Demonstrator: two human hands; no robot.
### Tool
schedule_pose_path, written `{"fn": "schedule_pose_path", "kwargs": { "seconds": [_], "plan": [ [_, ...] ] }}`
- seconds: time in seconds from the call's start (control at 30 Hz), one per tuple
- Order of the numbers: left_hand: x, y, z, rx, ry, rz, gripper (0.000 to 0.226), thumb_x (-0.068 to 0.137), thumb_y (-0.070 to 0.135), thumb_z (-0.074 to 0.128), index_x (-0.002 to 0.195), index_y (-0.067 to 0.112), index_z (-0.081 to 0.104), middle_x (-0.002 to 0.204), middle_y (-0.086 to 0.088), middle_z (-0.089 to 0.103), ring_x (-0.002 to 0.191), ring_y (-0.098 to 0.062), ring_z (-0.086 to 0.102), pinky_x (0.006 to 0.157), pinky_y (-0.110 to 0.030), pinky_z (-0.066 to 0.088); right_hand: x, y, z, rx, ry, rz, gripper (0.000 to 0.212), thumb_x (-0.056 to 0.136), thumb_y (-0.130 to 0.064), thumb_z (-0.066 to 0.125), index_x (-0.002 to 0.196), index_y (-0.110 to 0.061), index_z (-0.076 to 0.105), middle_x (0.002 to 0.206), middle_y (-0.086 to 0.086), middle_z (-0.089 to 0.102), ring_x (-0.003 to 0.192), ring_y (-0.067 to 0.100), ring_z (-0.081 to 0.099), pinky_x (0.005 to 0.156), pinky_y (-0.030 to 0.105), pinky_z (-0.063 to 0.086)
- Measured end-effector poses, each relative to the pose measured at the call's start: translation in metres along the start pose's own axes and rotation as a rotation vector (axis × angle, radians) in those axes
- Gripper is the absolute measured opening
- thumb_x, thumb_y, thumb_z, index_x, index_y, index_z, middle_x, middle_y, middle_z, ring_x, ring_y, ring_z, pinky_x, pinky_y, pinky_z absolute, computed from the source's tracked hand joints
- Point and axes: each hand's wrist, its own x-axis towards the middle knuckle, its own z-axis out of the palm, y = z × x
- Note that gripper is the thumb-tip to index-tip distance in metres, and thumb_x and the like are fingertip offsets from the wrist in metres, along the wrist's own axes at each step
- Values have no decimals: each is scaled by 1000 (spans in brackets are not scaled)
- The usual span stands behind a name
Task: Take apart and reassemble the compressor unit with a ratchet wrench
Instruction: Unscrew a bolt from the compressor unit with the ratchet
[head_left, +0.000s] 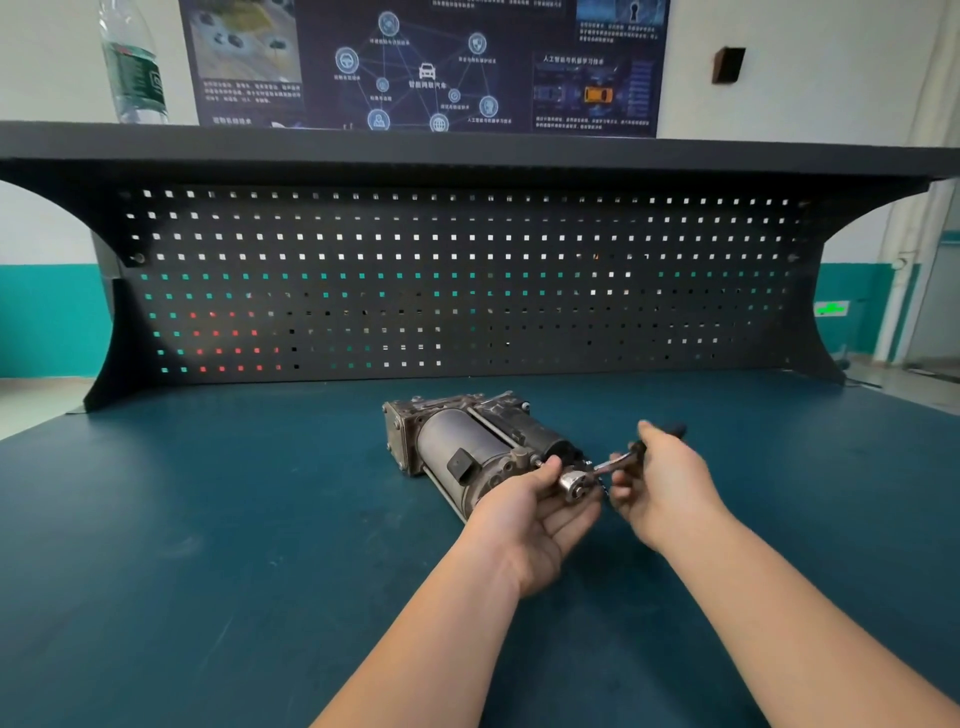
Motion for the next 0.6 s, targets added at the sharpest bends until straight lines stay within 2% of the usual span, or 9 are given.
{"fn": "schedule_pose_path", "kwargs": {
  "seconds": [0.07,0.1,0.23,0.33,0.4,0.43,0.5,0.57,0.6],
  "plan": [
    [1,-1,0,12,19,4,23,90,14,60,103,-5,62,75,-19,71,69,-26,68,54,-32,59,-1,1,0,24,8,44,25,98,-30,47,79,-13,46,66,6,54,45,12,43,31,13,32],
    [0,-1,1,14,26,8,25,89,14,61,104,-5,62,75,-18,70,68,-26,67,52,-31,59,-2,1,1,-29,4,-63,24,98,-31,48,80,-14,47,65,6,56,43,12,45,32,15,33],
    [0,0,-1,36,39,52,22,89,11,62,105,-3,63,72,-15,71,58,-22,69,50,-27,57,-23,-4,8,-449,-153,-845,22,90,-40,55,76,-24,50,60,0,61,44,12,53,46,28,44],
    [0,1,-2,47,33,56,18,90,9,59,103,-2,63,73,-16,72,58,-22,70,54,-30,59,-33,0,10,-584,-234,-1019,22,87,-42,58,79,-24,49,63,0,61,54,20,56,54,32,47],
    [-1,1,-2,41,22,52,17,90,7,58,102,-4,62,74,-17,71,59,-24,70,55,-31,59,-29,1,10,-550,-163,-959,23,90,-40,57,78,-23,49,60,-2,60,48,14,54,50,29,45],
    [-1,1,-1,36,15,47,17,90,7,57,101,-5,62,73,-18,71,59,-24,70,55,-32,59,-24,1,9,-487,-106,-860,22,91,-39,55,78,-22,49,57,-2,59,42,10,52,47,27,43],
    [-1,1,0,29,14,39,15,91,8,56,95,-6,60,70,-18,69,62,-25,68,54,-32,59,-9,-1,6,-269,-17,-491,24,96,-34,49,80,-17,47,59,1,55,36,10,47,37,21,37],
    [-1,0,2,42,22,41,15,92,9,55,93,-5,59,71,-18,68,67,-26,65,54,-32,58,2,2,2,-57,-13,-75,27,99,-31,44,79,-14,43,62,4,50,41,12,42,32,15,31],
    [0,-1,2,56,28,48,15,93,10,55,92,-4,59,72,-18,67,68,-25,64,54,-31,57,6,4,0,-14,-13,34,27,100,-31,43,78,-14,42,63,4,48,44,12,41,31,13,30]
  ]
}}
